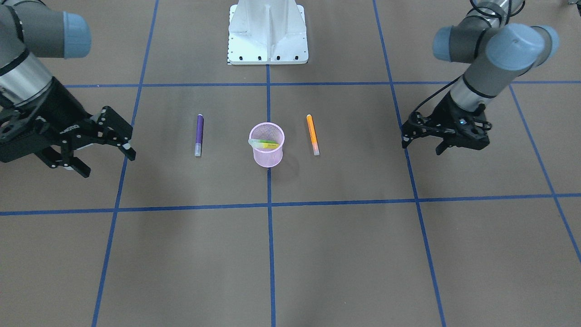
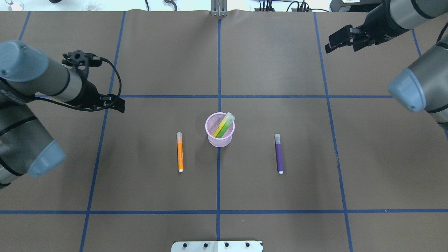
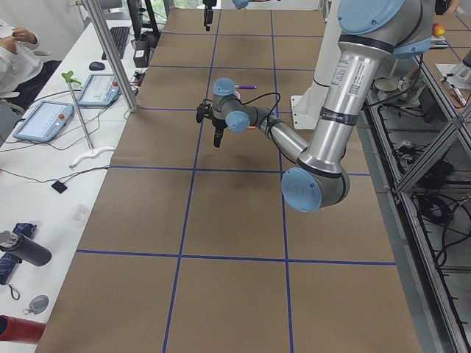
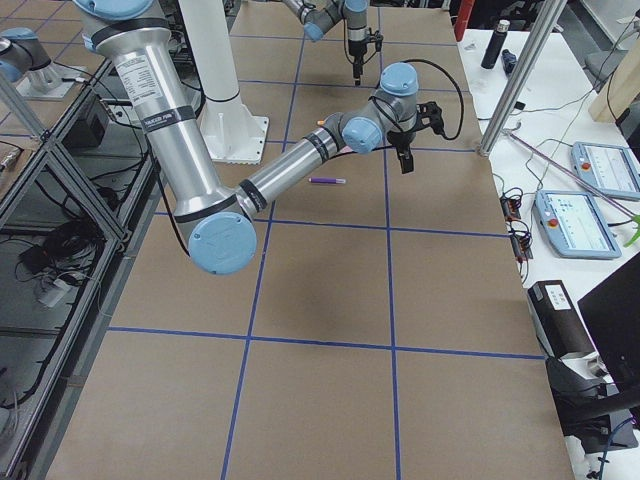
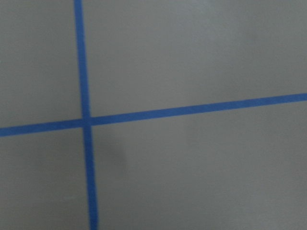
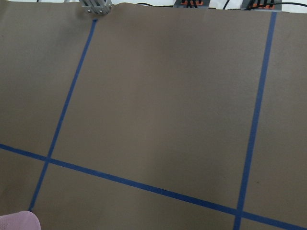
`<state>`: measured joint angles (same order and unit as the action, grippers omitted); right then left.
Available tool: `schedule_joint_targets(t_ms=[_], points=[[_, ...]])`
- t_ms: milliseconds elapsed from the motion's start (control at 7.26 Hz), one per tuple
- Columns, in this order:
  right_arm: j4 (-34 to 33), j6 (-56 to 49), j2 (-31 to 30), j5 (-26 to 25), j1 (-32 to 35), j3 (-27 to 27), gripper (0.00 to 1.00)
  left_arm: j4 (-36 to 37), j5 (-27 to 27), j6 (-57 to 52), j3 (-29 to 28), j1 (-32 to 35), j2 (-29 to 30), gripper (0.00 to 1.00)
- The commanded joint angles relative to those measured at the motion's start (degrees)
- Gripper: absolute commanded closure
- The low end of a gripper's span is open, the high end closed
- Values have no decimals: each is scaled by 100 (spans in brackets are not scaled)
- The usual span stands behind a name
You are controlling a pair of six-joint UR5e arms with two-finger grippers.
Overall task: Collect pens into pen holder
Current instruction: 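Withdraw the right arm while the left arm reaches toward the orange pen, then lower the left gripper onto the orange pen and grasp it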
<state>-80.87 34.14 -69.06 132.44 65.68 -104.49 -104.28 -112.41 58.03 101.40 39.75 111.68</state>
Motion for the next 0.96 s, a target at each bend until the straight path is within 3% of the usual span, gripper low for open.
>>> schedule_joint_targets(t_ms=[0, 138, 413, 827], points=[[-507, -870, -177, 299, 392, -27, 0, 154, 516, 768, -626, -616, 843, 0], [-509, -882, -204, 300, 402, -28, 0, 154, 614, 859, -1065, -696, 1212, 0], [-509, -882, -221, 292, 402, -45, 0, 154, 615, 1103, -1166, -828, 1260, 6], [-509, -882, -222, 291, 402, -45, 0, 163, 676, 1264, -1140, -1004, 1286, 33]])
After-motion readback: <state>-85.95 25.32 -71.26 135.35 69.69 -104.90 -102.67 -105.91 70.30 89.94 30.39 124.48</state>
